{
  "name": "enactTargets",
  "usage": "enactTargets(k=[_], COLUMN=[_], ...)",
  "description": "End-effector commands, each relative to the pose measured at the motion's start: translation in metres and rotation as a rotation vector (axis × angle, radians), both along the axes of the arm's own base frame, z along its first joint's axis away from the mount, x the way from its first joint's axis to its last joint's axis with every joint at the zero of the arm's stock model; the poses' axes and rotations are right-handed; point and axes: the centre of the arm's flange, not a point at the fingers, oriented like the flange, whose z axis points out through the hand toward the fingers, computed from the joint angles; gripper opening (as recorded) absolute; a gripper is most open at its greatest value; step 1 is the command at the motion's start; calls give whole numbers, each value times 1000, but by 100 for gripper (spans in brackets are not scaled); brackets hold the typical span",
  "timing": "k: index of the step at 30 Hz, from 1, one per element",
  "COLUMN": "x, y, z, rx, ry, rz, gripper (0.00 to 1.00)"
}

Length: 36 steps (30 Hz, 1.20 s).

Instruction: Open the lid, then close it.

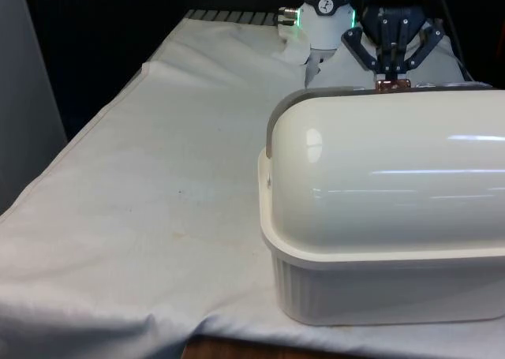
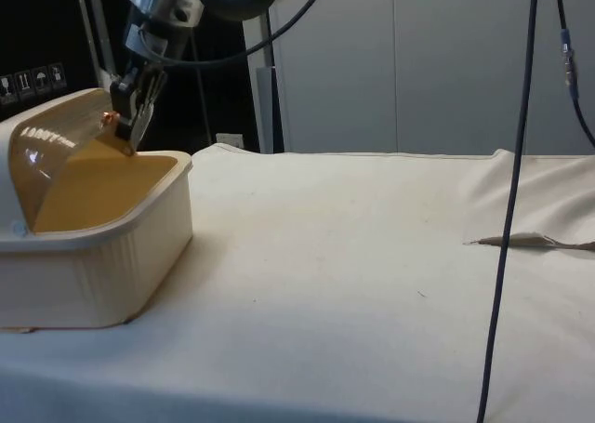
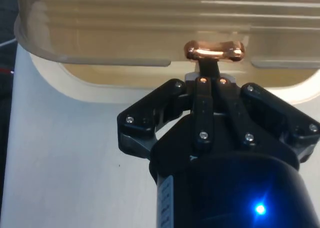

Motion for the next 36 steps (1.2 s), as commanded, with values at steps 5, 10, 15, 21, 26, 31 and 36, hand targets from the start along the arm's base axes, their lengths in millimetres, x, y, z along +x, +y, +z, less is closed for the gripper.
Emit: enactTargets(k=[5, 10, 15, 21, 26, 31, 36], x=[2, 3, 4, 7, 10, 15, 20], y=[-2, -2, -1, -1, -1, -1, -1], z=[7, 12, 16, 19, 20, 21, 30], rx=[1, 6, 11, 15, 18, 21, 24], ry=[-53, -84, -115, -152, -183, -210, -235], rz=[1, 2, 3, 5, 6, 4, 5], gripper=[0, 0, 0, 0, 0, 0, 0])
